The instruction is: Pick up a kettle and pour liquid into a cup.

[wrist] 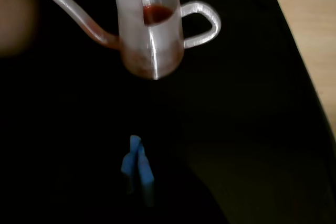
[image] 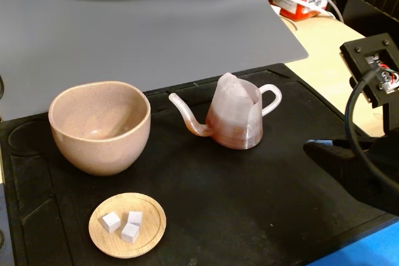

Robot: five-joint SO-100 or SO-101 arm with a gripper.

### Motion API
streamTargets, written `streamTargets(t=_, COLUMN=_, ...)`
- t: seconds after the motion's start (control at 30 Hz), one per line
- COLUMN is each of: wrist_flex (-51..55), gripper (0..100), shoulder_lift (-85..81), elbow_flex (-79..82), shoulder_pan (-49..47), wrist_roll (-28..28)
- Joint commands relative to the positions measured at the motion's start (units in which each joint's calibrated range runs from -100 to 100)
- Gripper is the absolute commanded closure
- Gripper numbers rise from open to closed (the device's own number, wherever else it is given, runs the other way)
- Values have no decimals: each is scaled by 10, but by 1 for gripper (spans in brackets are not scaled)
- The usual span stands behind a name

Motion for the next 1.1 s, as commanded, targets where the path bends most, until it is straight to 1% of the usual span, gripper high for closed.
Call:
streamTargets(t=0.0, wrist_flex=-13, gripper=99, shoulder_lift=0, elbow_flex=-8, shoulder_pan=15, wrist_roll=3)
streamTargets(t=0.07, wrist_flex=-13, gripper=99, shoulder_lift=0, elbow_flex=-28, shoulder_pan=38, wrist_roll=3)
streamTargets(t=0.17, wrist_flex=-13, gripper=99, shoulder_lift=2, elbow_flex=-31, shoulder_pan=52, wrist_roll=49)
streamTargets(t=0.2, wrist_flex=-20, gripper=99, shoulder_lift=19, elbow_flex=-34, shoulder_pan=52, wrist_roll=49)
streamTargets(t=0.27, wrist_flex=-101, gripper=99, shoulder_lift=81, elbow_flex=-54, shoulder_pan=48, wrist_roll=51)
streamTargets(t=0.33, wrist_flex=-107, gripper=99, shoulder_lift=127, elbow_flex=-94, shoulder_pan=48, wrist_roll=52)
streamTargets(t=0.37, wrist_flex=-108, gripper=94, shoulder_lift=155, elbow_flex=-115, shoulder_pan=49, wrist_roll=72)
streamTargets(t=0.4, wrist_flex=-109, gripper=92, shoulder_lift=176, elbow_flex=-127, shoulder_pan=51, wrist_roll=108)
streamTargets(t=0.47, wrist_flex=-153, gripper=92, shoulder_lift=202, elbow_flex=-131, shoulder_pan=53, wrist_roll=118)
streamTargets(t=0.5, wrist_flex=-222, gripper=91, shoulder_lift=243, elbow_flex=-133, shoulder_pan=53, wrist_roll=119)
streamTargets(t=0.53, wrist_flex=-259, gripper=91, shoulder_lift=278, elbow_flex=-144, shoulder_pan=53, wrist_roll=127)
streamTargets(t=0.57, wrist_flex=-285, gripper=91, shoulder_lift=313, elbow_flex=-163, shoulder_pan=54, wrist_roll=155)
streamTargets(t=0.6, wrist_flex=-299, gripper=91, shoulder_lift=338, elbow_flex=-173, shoulder_pan=53, wrist_roll=165)
streamTargets(t=0.67, wrist_flex=-363, gripper=91, shoulder_lift=399, elbow_flex=-179, shoulder_pan=54, wrist_roll=165)
streamTargets(t=0.77, wrist_flex=-397, gripper=91, shoulder_lift=460, elbow_flex=-228, shoulder_pan=53, wrist_roll=165)
streamTargets(t=0.83, wrist_flex=-434, gripper=82, shoulder_lift=505, elbow_flex=-240, shoulder_pan=53, wrist_roll=165)
streamTargets(t=0.97, wrist_flex=-522, gripper=82, shoulder_lift=597, elbow_flex=-269, shoulder_pan=53, wrist_roll=165)
streamTargets(t=1.07, wrist_flex=-537, gripper=82, shoulder_lift=621, elbow_flex=-283, shoulder_pan=53, wrist_roll=165)
